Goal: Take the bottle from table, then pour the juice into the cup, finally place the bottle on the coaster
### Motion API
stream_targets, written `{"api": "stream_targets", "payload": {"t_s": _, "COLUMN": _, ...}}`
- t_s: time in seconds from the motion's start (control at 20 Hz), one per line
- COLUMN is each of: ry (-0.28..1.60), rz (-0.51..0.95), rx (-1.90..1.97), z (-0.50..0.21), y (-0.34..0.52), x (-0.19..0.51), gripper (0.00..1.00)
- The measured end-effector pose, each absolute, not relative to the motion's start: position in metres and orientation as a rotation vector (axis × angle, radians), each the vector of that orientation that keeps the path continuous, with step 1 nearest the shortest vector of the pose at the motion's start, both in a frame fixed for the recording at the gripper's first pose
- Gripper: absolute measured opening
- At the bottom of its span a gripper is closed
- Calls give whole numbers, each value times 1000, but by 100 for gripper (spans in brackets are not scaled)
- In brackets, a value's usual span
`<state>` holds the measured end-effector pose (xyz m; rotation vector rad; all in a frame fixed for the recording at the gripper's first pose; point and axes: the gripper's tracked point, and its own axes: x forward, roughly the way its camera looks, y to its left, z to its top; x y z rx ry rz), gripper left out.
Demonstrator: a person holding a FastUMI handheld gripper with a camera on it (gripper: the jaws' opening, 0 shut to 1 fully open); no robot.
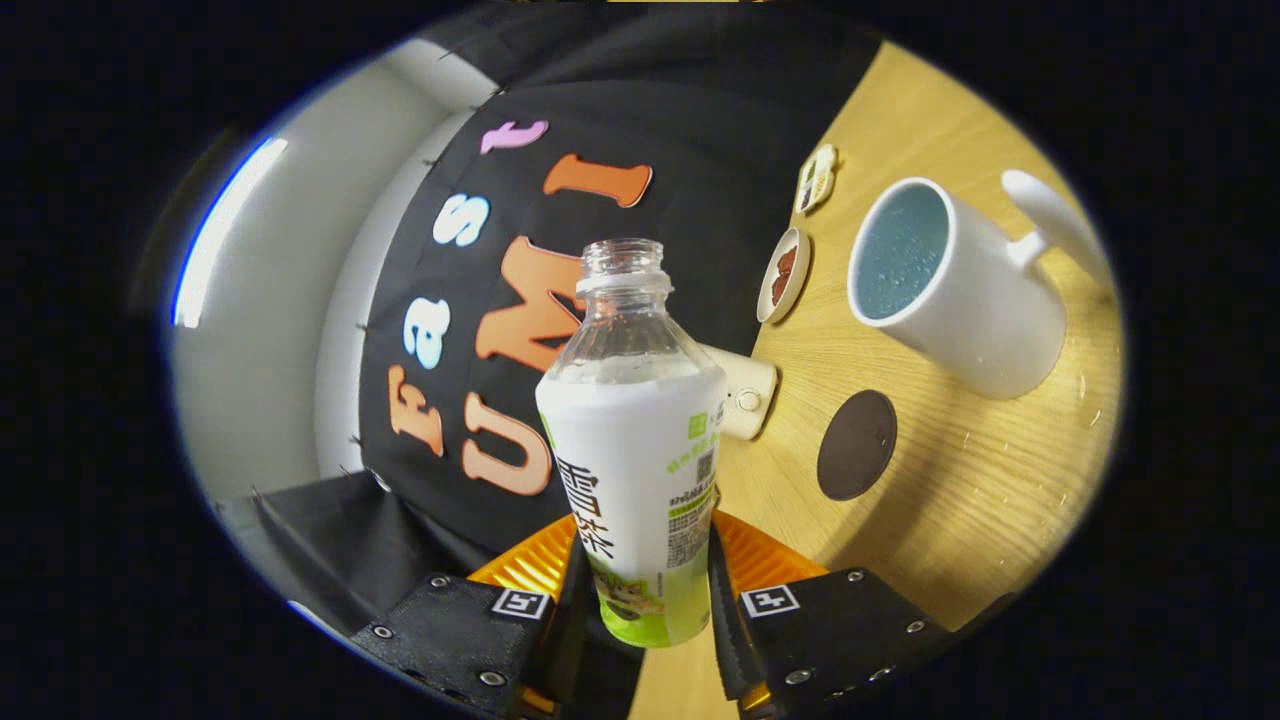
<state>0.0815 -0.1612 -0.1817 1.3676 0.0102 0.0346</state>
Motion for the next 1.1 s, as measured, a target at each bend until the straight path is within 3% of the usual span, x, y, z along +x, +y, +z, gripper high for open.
{"api": "stream_targets", "payload": {"t_s": 0.4, "ry": 63, "rz": -25, "rx": 1619, "z": -202, "y": -165, "x": 91, "gripper": 55}}
{"api": "stream_targets", "payload": {"t_s": 1.1, "ry": -10, "rz": -35, "rx": 1841, "z": -188, "y": -176, "x": 99, "gripper": 55}}
